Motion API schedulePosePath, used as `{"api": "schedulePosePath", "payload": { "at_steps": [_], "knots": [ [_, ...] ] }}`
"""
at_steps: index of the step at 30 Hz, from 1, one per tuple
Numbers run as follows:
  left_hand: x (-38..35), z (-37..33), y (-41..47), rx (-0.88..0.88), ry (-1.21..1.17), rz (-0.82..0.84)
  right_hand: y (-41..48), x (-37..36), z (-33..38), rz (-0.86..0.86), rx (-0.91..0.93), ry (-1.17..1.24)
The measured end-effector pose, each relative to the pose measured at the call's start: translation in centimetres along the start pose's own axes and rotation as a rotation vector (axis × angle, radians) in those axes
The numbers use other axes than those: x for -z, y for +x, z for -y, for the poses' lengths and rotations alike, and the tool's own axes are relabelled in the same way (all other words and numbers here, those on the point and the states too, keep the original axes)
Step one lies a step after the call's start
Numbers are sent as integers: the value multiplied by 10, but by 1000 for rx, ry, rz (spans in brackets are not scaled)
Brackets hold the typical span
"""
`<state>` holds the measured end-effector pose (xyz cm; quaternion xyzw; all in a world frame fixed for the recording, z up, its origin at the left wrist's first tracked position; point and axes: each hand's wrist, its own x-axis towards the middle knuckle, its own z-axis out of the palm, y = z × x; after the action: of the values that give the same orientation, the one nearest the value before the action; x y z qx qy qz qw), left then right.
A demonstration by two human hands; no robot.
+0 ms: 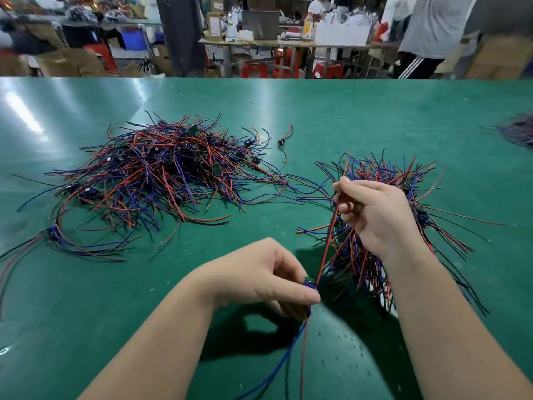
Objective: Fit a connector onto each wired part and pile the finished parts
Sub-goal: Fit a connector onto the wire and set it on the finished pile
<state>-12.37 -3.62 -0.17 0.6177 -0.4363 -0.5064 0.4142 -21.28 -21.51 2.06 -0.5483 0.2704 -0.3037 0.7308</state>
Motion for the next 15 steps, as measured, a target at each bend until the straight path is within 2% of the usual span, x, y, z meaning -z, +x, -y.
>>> {"api": "schedulePosePath", "payload": {
  "at_steps": [3, 5, 7, 10, 12, 13, 15],
  "knots": [
    [5, -1, -4, -24, -41, -43, 3, -2, -2, -81, 12, 39],
    [6, -3, 0, -61, -80, -166, 4, -6, -6, -109, 4, 23],
    [5, -3, 7, -102, -189, -377, 1, -10, -10, -18, -2, -42],
    [3, 1, 16, -150, -295, -651, -9, -17, -16, 294, 95, -280],
    [4, 5, 19, -174, -185, -720, -15, -22, -20, 442, 223, -518],
    [5, 7, 19, -189, -99, -727, -17, -23, -21, 451, 285, -586],
    [5, 7, 21, -226, -31, -720, -18, -24, -21, 409, 358, -572]
  ]
}}
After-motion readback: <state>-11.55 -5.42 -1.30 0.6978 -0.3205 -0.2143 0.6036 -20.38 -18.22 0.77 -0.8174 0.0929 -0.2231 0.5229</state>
